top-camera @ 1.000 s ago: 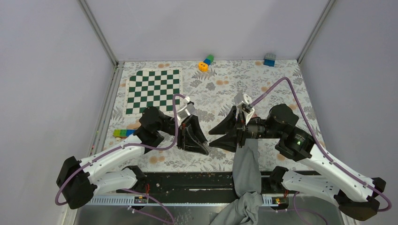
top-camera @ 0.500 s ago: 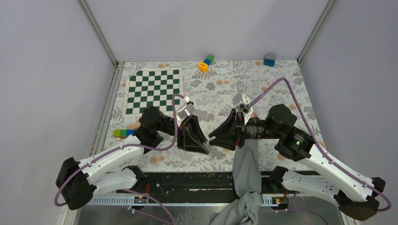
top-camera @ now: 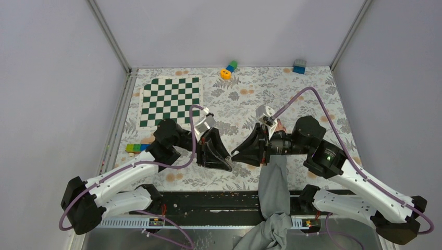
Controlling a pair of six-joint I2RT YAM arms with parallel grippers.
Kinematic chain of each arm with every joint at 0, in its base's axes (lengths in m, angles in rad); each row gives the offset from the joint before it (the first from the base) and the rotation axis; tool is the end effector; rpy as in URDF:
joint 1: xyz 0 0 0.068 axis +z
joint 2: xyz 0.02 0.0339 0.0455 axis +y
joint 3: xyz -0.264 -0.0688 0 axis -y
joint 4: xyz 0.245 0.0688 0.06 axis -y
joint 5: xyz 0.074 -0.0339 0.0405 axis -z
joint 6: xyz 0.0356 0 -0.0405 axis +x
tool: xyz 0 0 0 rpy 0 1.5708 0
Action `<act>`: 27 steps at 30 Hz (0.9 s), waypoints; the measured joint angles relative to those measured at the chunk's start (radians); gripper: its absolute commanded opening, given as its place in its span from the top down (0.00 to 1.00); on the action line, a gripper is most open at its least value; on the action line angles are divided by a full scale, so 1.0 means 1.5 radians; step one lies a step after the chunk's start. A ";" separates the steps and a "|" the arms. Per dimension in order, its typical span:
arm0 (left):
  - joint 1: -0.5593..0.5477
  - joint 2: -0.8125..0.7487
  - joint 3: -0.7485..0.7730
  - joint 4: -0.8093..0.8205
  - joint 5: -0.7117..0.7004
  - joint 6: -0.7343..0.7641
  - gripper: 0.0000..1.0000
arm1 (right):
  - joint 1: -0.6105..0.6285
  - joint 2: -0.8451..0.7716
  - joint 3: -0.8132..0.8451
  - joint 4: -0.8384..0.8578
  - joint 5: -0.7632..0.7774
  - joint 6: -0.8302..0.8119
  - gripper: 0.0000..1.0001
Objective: Paint the nails
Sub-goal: Screw the nail polish bottle.
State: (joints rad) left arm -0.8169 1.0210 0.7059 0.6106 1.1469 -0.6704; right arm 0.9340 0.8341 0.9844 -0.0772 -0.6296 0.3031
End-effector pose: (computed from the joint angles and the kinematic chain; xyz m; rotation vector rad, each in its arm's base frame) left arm 0.1258 -0.1814 0.3455 1.2650 1.2529 -1.8643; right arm 0.0892 0.1559 0.4126 -1.0319 1.3506 1.4263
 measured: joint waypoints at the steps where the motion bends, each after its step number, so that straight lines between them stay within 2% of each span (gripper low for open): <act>1: 0.000 0.000 0.000 -0.003 0.000 0.001 1.00 | 0.000 0.002 0.000 0.000 0.000 0.000 0.72; 10: 0.001 -0.004 0.000 -0.034 0.000 0.017 1.00 | 0.002 0.009 0.000 -0.012 0.007 -0.010 0.83; 17: 0.005 -0.004 0.000 -0.072 -0.004 0.035 1.00 | 0.013 0.014 0.009 -0.048 0.033 -0.032 1.00; 27: 0.014 -0.036 0.005 -0.225 -0.073 0.132 1.00 | 0.020 0.059 0.039 -0.112 0.107 -0.018 1.00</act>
State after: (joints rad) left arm -0.7959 0.9676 0.7136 0.2737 1.0367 -0.4721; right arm 0.9642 0.9226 1.0424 -0.2447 -0.4694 0.2760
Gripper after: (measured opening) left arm 0.264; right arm 0.276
